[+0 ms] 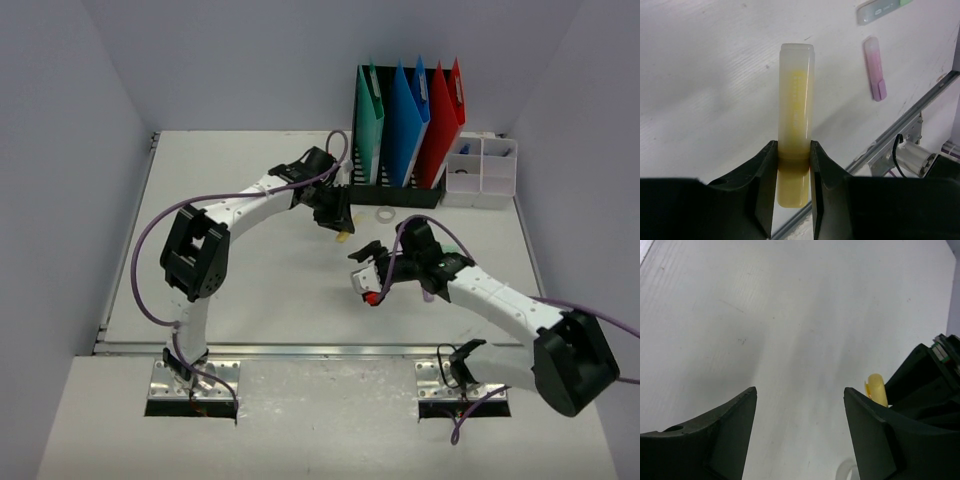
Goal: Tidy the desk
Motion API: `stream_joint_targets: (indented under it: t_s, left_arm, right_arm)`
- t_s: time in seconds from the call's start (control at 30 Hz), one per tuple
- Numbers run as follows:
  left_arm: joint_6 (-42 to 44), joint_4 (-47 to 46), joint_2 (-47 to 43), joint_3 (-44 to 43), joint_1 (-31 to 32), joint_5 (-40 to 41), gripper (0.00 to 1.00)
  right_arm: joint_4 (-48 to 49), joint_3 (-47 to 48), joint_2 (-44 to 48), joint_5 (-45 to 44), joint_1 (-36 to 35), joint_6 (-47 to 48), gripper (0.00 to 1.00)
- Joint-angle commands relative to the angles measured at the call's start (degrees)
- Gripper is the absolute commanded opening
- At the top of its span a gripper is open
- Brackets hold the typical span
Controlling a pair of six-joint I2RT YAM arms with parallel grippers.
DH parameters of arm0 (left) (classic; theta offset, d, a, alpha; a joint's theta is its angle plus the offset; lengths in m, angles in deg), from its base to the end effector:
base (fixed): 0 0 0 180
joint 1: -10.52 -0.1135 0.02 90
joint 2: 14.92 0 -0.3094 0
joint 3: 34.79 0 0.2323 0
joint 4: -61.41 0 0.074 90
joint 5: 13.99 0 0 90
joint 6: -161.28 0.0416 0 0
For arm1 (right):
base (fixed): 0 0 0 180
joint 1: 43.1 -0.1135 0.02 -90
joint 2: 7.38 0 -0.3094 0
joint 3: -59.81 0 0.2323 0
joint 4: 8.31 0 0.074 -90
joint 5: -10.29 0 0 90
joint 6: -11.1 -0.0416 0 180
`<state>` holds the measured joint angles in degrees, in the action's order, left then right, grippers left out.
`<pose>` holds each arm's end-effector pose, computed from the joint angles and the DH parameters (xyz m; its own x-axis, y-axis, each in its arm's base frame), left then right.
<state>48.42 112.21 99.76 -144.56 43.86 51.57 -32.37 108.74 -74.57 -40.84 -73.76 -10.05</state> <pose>0.3612 -0.2582 0.2823 -0.9060 0.1727 -0.3863 0.3724 0.7592 -0.5338 0.1581 0.1241 0.2543 0.5336 -0.5278 -0.6608 -0.8274 -0.1639 -0.5371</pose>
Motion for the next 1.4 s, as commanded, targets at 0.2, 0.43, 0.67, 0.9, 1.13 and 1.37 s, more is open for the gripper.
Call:
stream_joint_targets:
  t_s: [0.2,0.43,0.67,0.9,1.13,1.37]
  left_arm:
    - [-1.53,-0.37,-1.75,1.97,-2.72,-4.06,0.00]
    - [-1.30,-0.32,-0.79,1.89,-3.37,-4.21,0.00]
    - [-1.66,-0.85,0.02,2.69,-3.42,-4.12,0.00]
    - [-1.32,-1.03,-0.16,2.95,-3.37,-3.70,0.02]
    - [-0.52,-1.81,-1.76,4.29,-3.64,-0.73,0.71]
    - [-1.12,-3.61,-8.85,10.09,-4.89,9.64,1.00]
  right_arm:
    - [19.27,7.52,-10.94,-11.98,-3.86,-1.33,0.69]
    - [22.09,9.34,-14.85,-11.36,-3.88,-0.12,0.67]
    - [24.30,11.71,-20.84,-11.43,-3.97,3.68,0.65]
    - [28.07,14.36,-26.47,-15.91,-3.88,8.69,0.38]
    - [40.21,11.82,-25.94,-21.13,-3.00,9.54,0.00]
    - [36.06,5.92,-4.76,-22.87,0.84,-21.08,0.00]
